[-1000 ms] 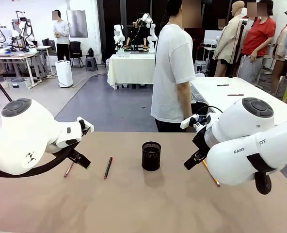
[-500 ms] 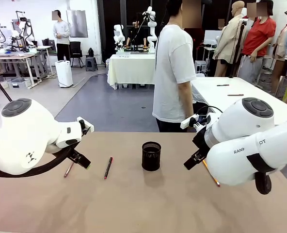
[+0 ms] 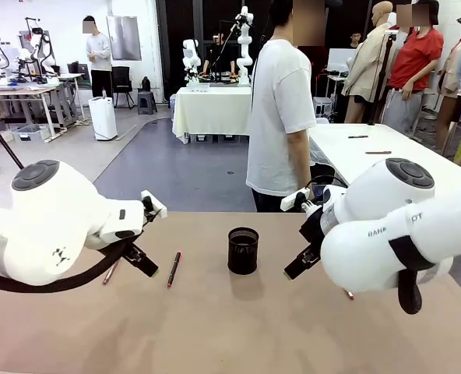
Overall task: Place the pens into the pen holder.
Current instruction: Pick up a writing instrument from the table and place it into the Pen holder.
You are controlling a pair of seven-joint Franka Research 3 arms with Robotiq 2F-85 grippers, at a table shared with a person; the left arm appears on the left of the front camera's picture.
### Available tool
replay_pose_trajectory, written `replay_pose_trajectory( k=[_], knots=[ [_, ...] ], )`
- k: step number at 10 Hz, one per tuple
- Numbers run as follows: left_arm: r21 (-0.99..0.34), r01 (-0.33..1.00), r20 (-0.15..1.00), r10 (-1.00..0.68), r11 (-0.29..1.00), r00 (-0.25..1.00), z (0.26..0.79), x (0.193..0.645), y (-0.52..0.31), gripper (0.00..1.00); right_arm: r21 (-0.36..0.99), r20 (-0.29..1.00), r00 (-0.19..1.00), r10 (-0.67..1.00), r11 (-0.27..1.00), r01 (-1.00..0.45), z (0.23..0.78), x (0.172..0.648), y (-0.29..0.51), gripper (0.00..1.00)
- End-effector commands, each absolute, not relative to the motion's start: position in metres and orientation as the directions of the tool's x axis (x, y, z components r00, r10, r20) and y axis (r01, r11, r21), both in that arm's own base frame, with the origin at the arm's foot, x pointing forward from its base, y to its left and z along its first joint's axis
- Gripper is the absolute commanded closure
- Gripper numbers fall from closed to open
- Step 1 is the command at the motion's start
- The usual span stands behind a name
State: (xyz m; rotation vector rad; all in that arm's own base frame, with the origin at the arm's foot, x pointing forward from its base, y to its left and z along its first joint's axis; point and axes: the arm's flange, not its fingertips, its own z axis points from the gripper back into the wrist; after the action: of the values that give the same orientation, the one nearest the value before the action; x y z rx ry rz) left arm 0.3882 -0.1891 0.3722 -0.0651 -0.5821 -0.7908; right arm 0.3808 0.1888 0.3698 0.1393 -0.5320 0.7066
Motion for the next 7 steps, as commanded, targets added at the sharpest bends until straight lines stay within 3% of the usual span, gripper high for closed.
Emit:
replay_pose_trajectory(
  k=[1, 5, 6, 7],
  knots=[
    [0.136, 0.778, 0.581, -0.686, 0.613, 0.439, 0.363, 0.387, -0.171, 0.00, 0.032, 0.523, 0.602, 0.604, 0.692, -0.721, 0.382, 0.395, 0.161, 0.00],
    [0.235, 0.814, 0.696, -0.676, 0.531, 0.241, 0.362, 0.350, -0.160, 0.00, 0.095, 0.567, 0.599, 0.566, 0.677, -0.730, 0.401, 0.409, 0.138, 0.00],
    [0.276, 0.814, 0.671, -0.709, 0.511, 0.217, 0.365, 0.348, -0.157, 0.00, 0.121, 0.580, 0.596, 0.556, 0.665, -0.737, 0.402, 0.412, 0.135, 0.00],
    [0.227, 0.804, 0.652, -0.699, 0.549, 0.294, 0.401, 0.383, -0.202, 0.00, 0.131, 0.605, 0.608, 0.514, 0.689, -0.713, 0.399, 0.415, 0.132, 0.00]
  ],
)
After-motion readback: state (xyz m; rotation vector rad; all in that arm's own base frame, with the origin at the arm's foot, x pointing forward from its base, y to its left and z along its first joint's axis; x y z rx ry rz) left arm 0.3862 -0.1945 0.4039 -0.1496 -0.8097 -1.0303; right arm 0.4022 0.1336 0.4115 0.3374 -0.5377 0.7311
